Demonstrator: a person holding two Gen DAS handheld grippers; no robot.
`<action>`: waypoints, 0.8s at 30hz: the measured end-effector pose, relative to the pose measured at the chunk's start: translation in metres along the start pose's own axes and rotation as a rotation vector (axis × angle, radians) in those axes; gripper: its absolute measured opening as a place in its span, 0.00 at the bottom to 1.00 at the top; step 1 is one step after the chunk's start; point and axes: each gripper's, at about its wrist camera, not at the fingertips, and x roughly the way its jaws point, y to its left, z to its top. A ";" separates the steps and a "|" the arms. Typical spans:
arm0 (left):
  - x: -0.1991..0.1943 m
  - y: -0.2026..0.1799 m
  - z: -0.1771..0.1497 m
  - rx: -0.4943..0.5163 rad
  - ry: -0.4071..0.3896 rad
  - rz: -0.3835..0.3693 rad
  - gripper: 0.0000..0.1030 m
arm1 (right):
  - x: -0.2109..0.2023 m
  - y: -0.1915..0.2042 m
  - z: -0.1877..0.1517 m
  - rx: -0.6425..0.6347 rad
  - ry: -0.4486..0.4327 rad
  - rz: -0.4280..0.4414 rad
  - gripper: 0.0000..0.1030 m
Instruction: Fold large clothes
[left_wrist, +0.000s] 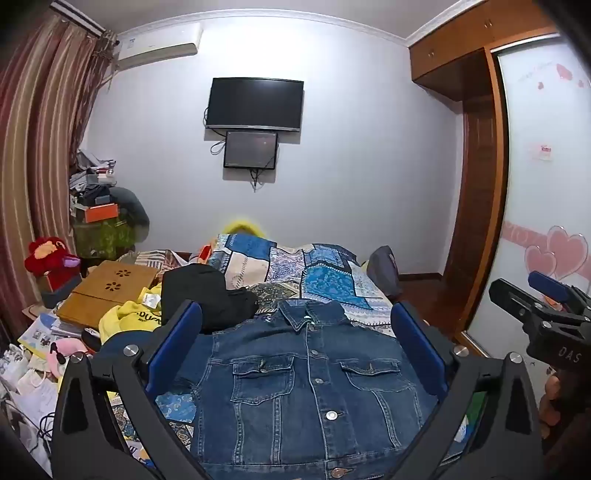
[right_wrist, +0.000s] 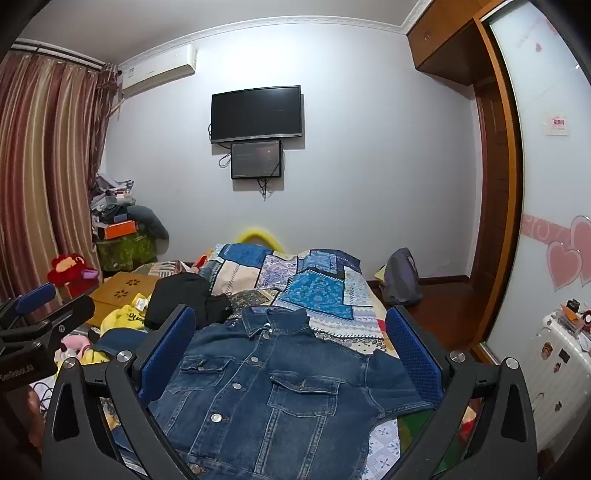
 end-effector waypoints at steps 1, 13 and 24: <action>0.000 0.000 0.000 -0.005 0.004 -0.006 1.00 | 0.000 0.000 0.000 0.001 0.002 0.001 0.99; 0.009 0.007 -0.002 -0.019 0.021 0.026 1.00 | 0.004 0.004 0.001 -0.009 0.022 0.010 0.99; 0.011 0.006 -0.002 -0.026 0.023 0.023 1.00 | 0.004 0.005 0.000 -0.013 0.023 0.009 0.99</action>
